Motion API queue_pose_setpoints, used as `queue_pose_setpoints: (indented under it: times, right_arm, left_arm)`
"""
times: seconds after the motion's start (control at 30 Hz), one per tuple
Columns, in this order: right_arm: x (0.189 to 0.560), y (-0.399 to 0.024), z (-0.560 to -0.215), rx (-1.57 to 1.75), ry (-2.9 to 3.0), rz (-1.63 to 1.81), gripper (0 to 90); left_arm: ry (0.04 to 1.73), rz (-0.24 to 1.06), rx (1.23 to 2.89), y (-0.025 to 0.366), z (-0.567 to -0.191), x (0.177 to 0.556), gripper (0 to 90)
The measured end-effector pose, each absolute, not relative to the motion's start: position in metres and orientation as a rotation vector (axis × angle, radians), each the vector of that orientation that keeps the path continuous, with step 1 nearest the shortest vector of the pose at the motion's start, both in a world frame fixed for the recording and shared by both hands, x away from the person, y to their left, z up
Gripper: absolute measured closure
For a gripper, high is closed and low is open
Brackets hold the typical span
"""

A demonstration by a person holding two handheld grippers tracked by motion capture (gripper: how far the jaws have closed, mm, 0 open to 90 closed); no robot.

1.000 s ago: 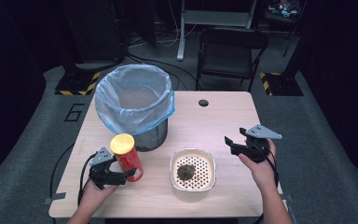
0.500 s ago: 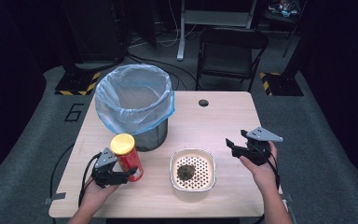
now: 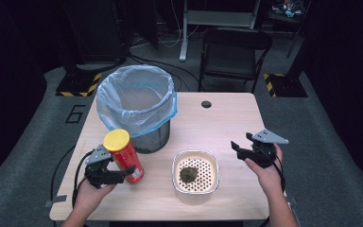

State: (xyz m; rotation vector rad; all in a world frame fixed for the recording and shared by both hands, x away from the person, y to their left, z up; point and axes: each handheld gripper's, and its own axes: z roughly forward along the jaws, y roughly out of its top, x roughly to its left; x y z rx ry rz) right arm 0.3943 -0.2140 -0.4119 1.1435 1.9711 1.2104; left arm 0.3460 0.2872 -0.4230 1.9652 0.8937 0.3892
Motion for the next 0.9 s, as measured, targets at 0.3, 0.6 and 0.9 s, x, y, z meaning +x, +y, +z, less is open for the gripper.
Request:
queue_pose_setpoints:
  times: [0.3,0.6,0.9]
  right_arm:
    - [0.396,-0.214,-0.414,1.145,1.982,1.207,29.0]
    - [0.392,-0.218,-0.413,1.158,1.968,1.206,29.0]
    - [0.393,-0.219,-0.415,1.175,1.978,1.207,29.0]
  left_arm:
    - [0.822,0.38,1.998,0.282,-0.376,0.339,24.3]
    - [0.803,0.358,2.011,0.274,-0.327,0.344,24.2]
    - [0.8,0.358,2.028,0.268,-0.294,0.347,24.2]
